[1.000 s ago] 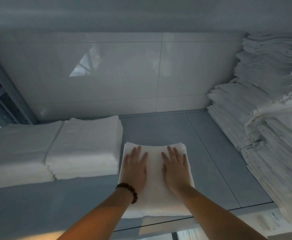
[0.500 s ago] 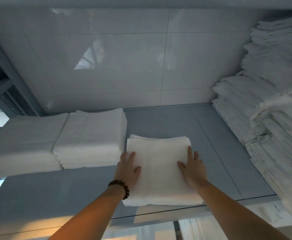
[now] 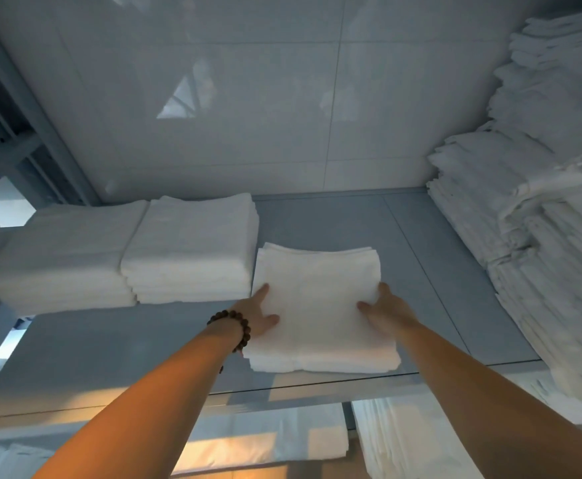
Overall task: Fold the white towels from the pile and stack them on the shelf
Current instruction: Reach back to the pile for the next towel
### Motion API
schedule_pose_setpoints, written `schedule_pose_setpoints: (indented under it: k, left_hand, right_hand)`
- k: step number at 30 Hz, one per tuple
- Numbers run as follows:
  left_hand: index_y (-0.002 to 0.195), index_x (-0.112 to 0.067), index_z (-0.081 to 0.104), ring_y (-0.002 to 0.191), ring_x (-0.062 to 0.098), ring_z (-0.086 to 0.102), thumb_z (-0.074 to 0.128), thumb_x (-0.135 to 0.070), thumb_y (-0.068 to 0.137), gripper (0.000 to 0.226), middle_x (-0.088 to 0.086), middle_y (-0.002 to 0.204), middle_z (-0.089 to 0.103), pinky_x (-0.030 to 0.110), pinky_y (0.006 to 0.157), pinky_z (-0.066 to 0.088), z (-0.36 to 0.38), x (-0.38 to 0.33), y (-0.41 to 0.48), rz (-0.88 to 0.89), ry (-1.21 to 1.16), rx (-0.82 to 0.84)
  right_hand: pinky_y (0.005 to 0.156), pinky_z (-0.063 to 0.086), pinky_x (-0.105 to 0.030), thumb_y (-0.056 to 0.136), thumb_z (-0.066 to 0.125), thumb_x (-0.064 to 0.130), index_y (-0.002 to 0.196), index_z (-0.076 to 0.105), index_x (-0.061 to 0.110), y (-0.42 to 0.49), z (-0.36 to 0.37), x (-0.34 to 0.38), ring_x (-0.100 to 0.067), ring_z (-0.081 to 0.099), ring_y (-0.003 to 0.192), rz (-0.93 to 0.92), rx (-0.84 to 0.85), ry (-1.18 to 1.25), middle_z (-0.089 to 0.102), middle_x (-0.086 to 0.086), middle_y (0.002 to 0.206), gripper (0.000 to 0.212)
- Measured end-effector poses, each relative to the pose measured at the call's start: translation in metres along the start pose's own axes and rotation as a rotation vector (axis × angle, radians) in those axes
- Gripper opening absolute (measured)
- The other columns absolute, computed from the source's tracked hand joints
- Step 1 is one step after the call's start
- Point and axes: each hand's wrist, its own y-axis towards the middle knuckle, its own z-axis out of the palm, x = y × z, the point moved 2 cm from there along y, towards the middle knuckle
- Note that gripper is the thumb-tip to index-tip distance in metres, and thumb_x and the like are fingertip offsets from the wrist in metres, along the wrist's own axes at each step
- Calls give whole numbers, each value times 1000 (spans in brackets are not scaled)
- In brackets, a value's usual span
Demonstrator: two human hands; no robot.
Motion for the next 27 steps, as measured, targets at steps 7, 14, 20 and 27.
schedule_pose_setpoints:
  k: [7, 14, 20, 27]
  left_hand:
    - [145, -46, 8, 99, 33, 54, 61, -39, 87, 79, 5, 142, 31, 34, 49, 55, -11, -4, -16, -124, -346, 130]
    - [142, -35, 35, 123, 22, 47, 60, -21, 91, 58, 3, 144, 40, 32, 102, 41, -3, -4, -7, 143, -576, -73]
    - [133, -34, 49, 102, 13, 56, 61, -11, 89, 51, -3, 128, 51, 21, 85, 47, -2, -10, -4, 160, -723, -62]
    - [124, -32, 57, 91, 12, 58, 65, -9, 85, 46, -1, 121, 55, 20, 74, 48, -6, -11, 3, 95, -826, -44]
  right_hand:
    - [86, 43, -37, 85, 59, 42, 148, -2, 27, -3, 3, 1, -37, 51, 118, -23, 104, 61, 47, -14, 138, 89]
    - [81, 39, -32, 86, 60, 30, 145, -13, 44, -6, 6, 1, -35, 54, 111, -86, 25, 215, 47, -17, 135, 94]
    - [81, 38, -27, 92, 55, 25, 144, 23, 45, -8, 8, -4, -29, 51, 109, -181, 39, 210, 40, -14, 136, 64]
    - [86, 36, -24, 91, 57, 21, 133, 48, 39, -8, 7, -9, -19, 45, 106, -186, -13, 303, 38, -7, 138, 47]
